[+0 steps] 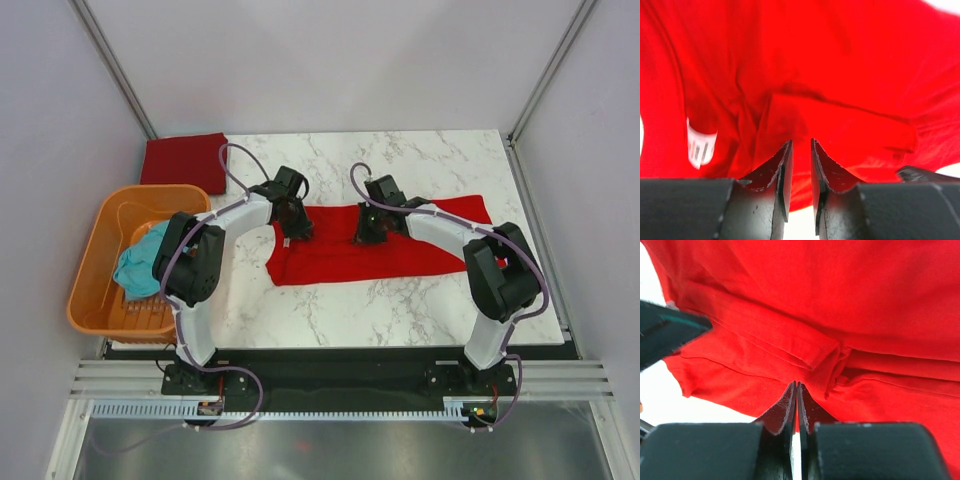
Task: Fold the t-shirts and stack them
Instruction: Fold the tshirt
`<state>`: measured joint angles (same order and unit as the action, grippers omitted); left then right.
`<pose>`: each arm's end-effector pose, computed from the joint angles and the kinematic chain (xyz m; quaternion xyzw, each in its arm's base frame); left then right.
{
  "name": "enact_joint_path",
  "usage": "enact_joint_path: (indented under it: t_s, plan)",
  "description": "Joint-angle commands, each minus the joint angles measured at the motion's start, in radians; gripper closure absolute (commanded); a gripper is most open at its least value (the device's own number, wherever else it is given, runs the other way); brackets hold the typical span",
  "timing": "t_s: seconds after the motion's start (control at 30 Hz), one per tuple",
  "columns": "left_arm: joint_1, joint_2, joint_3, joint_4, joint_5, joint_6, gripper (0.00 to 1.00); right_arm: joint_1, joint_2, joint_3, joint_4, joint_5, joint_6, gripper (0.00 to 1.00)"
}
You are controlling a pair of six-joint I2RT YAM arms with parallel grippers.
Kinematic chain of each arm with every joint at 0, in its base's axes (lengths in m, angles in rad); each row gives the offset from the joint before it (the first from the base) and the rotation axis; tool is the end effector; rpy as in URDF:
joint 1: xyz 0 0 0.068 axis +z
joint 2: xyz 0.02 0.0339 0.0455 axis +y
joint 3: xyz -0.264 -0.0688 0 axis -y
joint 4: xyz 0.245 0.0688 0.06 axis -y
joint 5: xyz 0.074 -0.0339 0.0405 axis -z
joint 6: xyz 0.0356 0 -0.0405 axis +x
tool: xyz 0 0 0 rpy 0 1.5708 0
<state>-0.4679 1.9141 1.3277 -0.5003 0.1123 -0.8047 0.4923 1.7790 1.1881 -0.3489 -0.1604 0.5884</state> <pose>0.3526 -0.1826 0.1797 -0.1492 0.9579 -0.1860 0.1601 0.3285 0.1827 0.1970 0.0207 0.9477 0.2244 0.2260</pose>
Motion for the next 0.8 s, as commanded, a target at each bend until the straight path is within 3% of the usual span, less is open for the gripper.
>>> enact_joint_path:
  t_s: [0.0,0.43,0.77]
  plan:
    - [0.002,0.037,0.082,0.006,-0.020,0.051,0.73,0.012,0.042,0.047,0.001,0.009,-0.015,0.92]
    - [0.025,0.126,0.237,-0.001,-0.077,0.085,0.72,0.006,0.137,0.169,0.002,0.150,-0.004,0.92]
    - [0.015,-0.050,0.157,-0.007,-0.174,0.095,0.64,0.000,0.146,0.177,0.002,0.200,0.022,0.90]
